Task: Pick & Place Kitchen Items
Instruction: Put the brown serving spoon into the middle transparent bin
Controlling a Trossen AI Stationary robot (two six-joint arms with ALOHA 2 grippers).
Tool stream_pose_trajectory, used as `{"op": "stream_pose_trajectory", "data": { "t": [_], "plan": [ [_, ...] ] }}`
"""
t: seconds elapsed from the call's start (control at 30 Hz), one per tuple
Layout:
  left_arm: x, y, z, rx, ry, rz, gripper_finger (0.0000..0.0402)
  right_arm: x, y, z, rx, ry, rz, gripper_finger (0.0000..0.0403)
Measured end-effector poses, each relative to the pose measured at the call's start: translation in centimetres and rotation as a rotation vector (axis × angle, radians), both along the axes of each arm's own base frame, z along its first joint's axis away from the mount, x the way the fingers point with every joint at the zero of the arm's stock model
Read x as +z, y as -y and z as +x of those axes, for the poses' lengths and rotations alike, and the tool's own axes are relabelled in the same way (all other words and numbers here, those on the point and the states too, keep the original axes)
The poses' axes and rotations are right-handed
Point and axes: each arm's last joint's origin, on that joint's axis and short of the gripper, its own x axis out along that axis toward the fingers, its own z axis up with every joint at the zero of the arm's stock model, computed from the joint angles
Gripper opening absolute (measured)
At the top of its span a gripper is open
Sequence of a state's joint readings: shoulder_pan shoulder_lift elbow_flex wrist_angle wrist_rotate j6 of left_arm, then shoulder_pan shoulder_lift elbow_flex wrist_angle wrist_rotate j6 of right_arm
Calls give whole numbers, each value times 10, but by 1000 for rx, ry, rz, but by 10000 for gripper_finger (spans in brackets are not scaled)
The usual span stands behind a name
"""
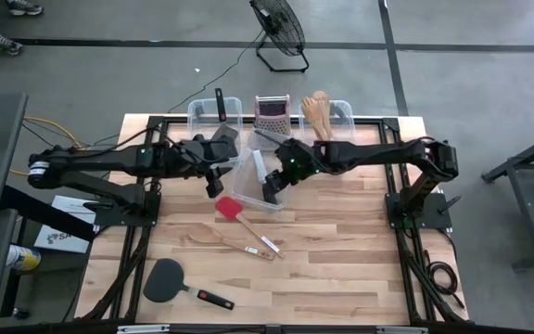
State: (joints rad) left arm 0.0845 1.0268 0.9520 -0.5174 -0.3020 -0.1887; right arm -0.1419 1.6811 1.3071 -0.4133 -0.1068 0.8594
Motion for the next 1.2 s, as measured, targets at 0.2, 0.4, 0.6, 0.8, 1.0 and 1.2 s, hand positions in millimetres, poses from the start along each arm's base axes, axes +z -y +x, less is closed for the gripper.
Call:
{"op": "stream_pose_trajectory", "data": {
  "t": [0.2, 0.4, 0.6, 0.8, 1.0, 1.2],
  "plan": [
    [6, 1, -10, 28, 40, -40, 133, 30, 8, -17, 81, 77, -133, 104],
    [4, 4, -15, -28, 16, -135, 133, 60, 10, -45, 229, 117, -343, 105],
    [1, 8, -13, -111, 7, -259, 133, 87, 20, -85, 284, 77, -535, 105],
    [-2, 10, -13, -165, -19, -318, 133, 110, 31, -124, 330, 62, -712, 105],
    [-6, 13, -16, -218, -77, -375, 133, 124, 43, -154, 338, 62, -805, 116],
    [-10, 15, -20, -256, -129, -438, 133, 126, 52, -174, 363, 49, -790, 158]
  ]
}}
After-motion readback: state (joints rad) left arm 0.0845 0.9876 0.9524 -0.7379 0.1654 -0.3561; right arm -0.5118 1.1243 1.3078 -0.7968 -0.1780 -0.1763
